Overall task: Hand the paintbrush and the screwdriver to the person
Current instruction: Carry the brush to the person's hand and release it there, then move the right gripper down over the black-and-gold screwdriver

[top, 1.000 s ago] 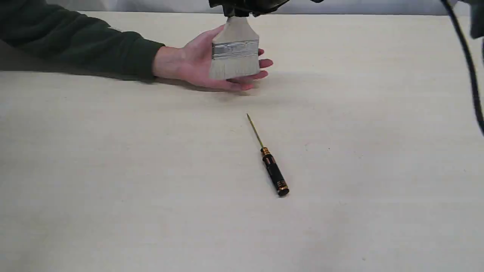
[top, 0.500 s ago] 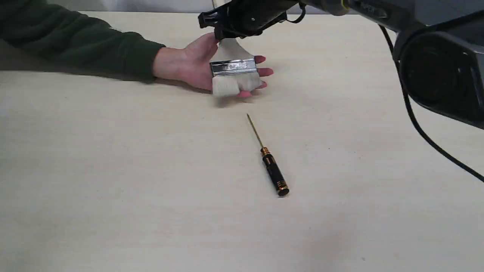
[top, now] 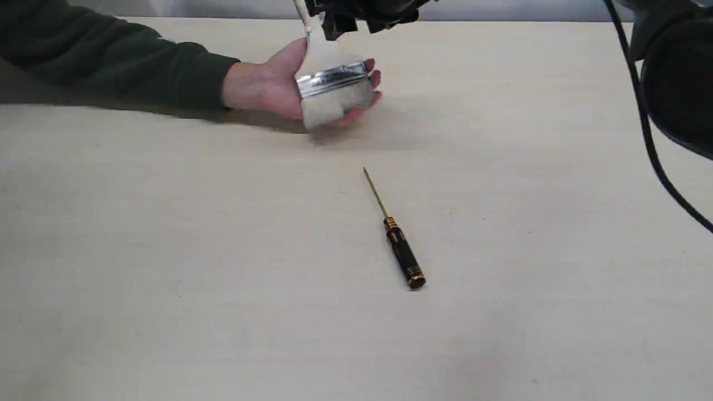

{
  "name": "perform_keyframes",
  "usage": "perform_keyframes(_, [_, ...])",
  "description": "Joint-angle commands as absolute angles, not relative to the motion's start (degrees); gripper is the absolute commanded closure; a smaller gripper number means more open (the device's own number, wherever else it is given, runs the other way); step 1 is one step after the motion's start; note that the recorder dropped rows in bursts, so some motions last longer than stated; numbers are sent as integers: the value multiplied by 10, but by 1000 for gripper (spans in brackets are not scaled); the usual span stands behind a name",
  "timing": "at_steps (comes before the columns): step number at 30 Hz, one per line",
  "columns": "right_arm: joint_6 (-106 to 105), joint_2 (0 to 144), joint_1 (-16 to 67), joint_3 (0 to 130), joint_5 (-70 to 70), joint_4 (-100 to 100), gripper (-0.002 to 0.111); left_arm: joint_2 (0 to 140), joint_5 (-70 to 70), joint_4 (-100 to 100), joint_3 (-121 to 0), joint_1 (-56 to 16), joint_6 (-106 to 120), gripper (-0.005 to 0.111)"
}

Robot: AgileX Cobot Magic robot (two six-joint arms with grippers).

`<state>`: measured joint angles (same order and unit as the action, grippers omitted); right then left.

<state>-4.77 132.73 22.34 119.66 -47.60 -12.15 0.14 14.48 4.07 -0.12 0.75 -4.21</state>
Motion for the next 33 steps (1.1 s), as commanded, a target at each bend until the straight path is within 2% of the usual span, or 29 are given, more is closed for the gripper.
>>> perform_keyframes(1, [-42,1304,207,1185,-512,-109,49,0,143,40,0,6,-43,107])
perform_keyframes(16, [-58,1124,192,925,-496,-94,50,0,143,38,0,6,-43,107])
perform_keyframes(23, [-59,1116,226,831,-517,-94,50,0,143,38,0,6,-43,107])
perform_keyframes(33, [-53,1116,261,764,-496,-120,50,0,143,38,0,6,-43,107])
